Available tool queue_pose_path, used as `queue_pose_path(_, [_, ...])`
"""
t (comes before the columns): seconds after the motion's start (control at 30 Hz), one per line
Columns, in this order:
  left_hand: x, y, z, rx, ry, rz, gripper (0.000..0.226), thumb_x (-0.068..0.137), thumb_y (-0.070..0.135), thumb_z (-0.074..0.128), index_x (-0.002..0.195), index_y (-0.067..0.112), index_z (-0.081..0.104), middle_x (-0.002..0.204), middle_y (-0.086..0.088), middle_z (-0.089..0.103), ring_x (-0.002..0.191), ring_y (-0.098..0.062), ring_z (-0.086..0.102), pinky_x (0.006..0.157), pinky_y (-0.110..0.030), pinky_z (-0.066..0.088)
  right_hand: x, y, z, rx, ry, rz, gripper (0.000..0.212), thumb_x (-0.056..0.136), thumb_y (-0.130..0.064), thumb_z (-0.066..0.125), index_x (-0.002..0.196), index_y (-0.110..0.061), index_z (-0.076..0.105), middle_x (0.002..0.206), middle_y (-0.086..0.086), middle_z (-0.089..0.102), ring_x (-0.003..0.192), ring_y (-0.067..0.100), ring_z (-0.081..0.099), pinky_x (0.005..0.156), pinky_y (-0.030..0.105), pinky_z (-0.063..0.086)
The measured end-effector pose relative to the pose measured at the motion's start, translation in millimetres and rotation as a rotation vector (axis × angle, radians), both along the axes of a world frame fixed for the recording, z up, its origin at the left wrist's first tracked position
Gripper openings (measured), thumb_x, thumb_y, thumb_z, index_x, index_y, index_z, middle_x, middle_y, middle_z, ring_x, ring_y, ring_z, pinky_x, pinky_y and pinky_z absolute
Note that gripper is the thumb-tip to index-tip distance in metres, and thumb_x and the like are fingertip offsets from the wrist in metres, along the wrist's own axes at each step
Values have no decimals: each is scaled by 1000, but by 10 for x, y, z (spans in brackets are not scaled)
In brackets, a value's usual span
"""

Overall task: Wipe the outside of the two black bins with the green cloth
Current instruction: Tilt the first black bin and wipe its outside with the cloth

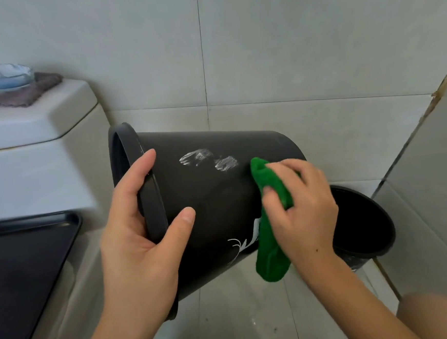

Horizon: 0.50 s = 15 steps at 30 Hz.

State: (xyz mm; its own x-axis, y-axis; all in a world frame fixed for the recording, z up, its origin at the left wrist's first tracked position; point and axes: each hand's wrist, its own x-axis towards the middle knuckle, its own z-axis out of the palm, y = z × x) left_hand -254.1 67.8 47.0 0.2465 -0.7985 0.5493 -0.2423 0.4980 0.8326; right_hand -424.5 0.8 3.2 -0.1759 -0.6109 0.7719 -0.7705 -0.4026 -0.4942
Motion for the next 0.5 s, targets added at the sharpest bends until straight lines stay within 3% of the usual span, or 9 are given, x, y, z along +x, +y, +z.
queue_pose_path(0.17, [-10,34,-47,0,15,-41,76,77,-23,61,124,35,48,108,38,64,102,11,62,81,-3,46,-244,-185,34,271,-289,-44,21,85,-43,59,100,-29,59,106,-11,52,82,-3,48,73,23,33])
queue_pose_path(0.27, [-32,63,-68,-3,-5,-65,75,76,-23,61,125,33,48,108,39,63,103,13,61,81,-3,46,-354,-263,84,367,-356,-69,19,84,-42,65,92,-28,55,99,-9,54,79,3,49,75,29,36])
queue_pose_path(0.33, [-48,63,-98,-21,-19,-78,72,77,-18,62,125,33,48,110,40,62,104,14,60,82,-2,44,-419,-300,118,434,-404,-77,18,83,-41,67,86,-28,54,84,-11,57,73,6,52,73,32,40])
queue_pose_path(0.4, [-34,39,-134,-34,-55,-91,68,80,-4,70,126,40,47,115,41,59,109,14,57,85,0,42,-467,-332,103,478,-454,-71,19,82,-38,68,81,-26,54,74,-11,57,70,5,54,69,33,43])
queue_pose_path(0.5, [27,-38,-170,-47,-189,-88,60,85,22,65,134,46,40,128,44,46,121,17,46,94,1,35,-460,-350,7,472,-574,-81,18,78,-37,69,75,-26,55,70,-4,61,69,20,61,70,44,53])
